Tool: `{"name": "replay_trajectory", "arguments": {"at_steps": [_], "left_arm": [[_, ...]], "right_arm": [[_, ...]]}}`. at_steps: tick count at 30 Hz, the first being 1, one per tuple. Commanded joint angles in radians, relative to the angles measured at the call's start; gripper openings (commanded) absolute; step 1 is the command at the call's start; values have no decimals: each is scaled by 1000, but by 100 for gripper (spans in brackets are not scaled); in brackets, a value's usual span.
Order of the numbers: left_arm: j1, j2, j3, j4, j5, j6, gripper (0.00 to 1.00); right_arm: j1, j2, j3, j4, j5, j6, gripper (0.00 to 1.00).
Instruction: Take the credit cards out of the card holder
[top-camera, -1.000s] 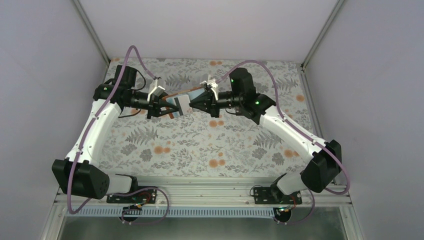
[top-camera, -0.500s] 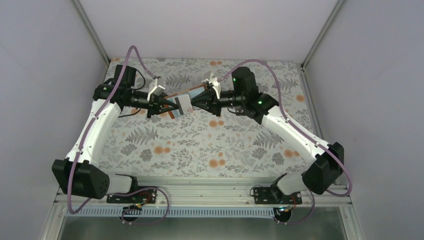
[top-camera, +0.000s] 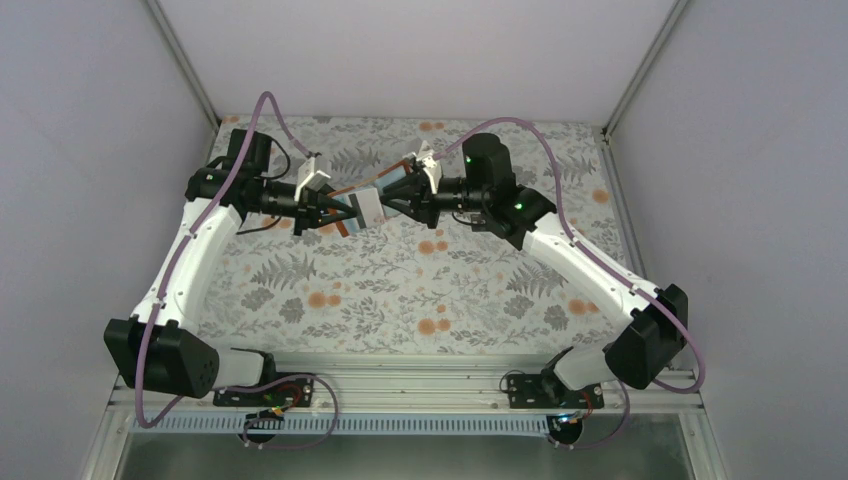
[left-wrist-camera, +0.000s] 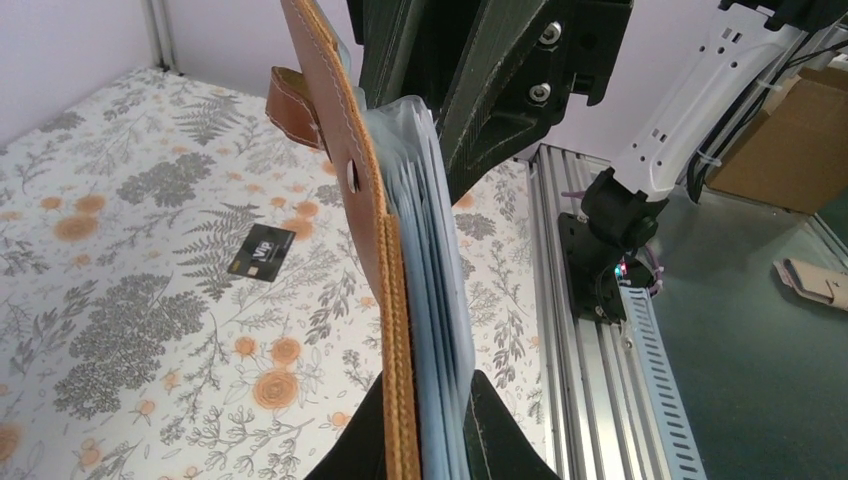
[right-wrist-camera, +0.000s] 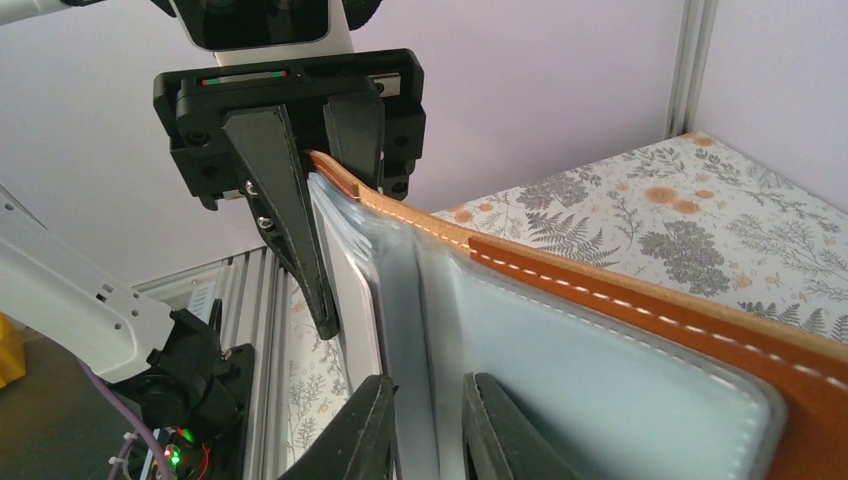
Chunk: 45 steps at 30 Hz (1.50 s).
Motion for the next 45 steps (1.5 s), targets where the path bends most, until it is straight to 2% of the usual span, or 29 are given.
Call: {"name": "replay_trajectory", "arguments": {"at_steps": [1,7,10,16,32,37,40,45], "left_arm": [[-4,-7,7,13,62,24,2],[-4,-3,9,14,63,22,2],[-4,-5,9,9,64,25,3],[-4,-7,8,4,72,33,2],[-4,-8,4,4,81,37,2],[-4,-11,4,2,80,40,3],[-4,-10,2,4,79,36,2],[-4,-10,2,7,77,34,2]], "right_arm": [[10,19,1,19,45,-15,23],[11,10,-10,-47,-13,-123,39],[11,13,4,-57,60,-100,25],[13,26,-11,26,73,-47,20],[80,99,39,19,71,-65,27],[81,85,20,47,4,-66,17],[81,80,22,47,-82,-82,21],[81,78,15,27,-139,-105,19]]}}
